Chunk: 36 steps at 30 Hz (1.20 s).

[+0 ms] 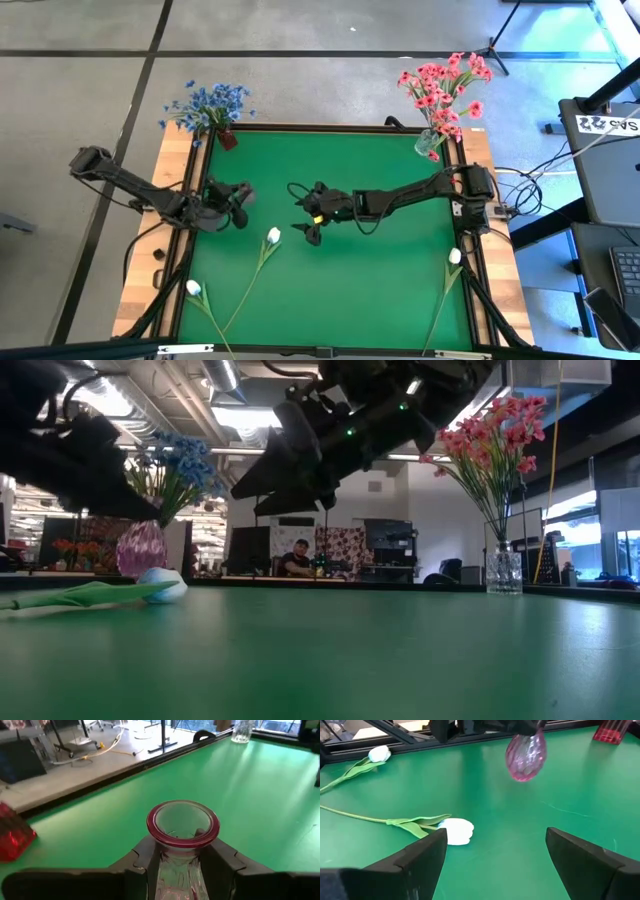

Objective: Sort flowers into vase by color
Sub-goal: Adjust the purple vase

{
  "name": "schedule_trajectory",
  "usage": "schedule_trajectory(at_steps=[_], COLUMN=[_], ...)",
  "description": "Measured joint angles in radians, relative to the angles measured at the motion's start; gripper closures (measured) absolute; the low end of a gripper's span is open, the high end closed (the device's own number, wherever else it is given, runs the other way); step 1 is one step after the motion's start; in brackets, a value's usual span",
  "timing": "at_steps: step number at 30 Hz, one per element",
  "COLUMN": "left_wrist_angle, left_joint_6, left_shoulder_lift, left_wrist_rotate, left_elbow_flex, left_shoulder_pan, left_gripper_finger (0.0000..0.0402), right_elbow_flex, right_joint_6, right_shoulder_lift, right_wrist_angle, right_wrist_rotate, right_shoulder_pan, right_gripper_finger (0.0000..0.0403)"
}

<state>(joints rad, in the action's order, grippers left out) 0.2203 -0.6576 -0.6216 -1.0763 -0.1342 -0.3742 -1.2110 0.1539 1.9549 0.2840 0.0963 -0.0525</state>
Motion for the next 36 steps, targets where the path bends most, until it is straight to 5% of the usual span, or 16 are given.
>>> schedule_trajectory(at_steps=[8, 24, 36], left_wrist_angle=[-0.039, -0.021, 0.148], left_joint_6=[-0.072, 0.069, -0.045], left_shoulder_lift=[0.0, 0.0, 0.0], left_wrist_rotate=[-0.029, 0.146, 0.173], left_elbow_flex=[0.057, 0.005, -0.015], left_shoulder_pan=[-0.026, -0.026, -0.007], left_gripper_finger=[0.0274, 0.0197, 0.0168], right_elbow_flex=[0.0, 0.0, 0.0], right_joint_6=[0.0, 0.056, 0.106], right_shoulder_lift=[0.0, 0.0, 0.0], right_wrist_angle=[0.0, -0.034, -0.08], right_wrist_rotate=[0.001, -0.044, -0.083], right_shoulder_pan=[0.0, 0.0, 0.0], right_gripper_finger=[0.0065, 0.0065, 0.0065])
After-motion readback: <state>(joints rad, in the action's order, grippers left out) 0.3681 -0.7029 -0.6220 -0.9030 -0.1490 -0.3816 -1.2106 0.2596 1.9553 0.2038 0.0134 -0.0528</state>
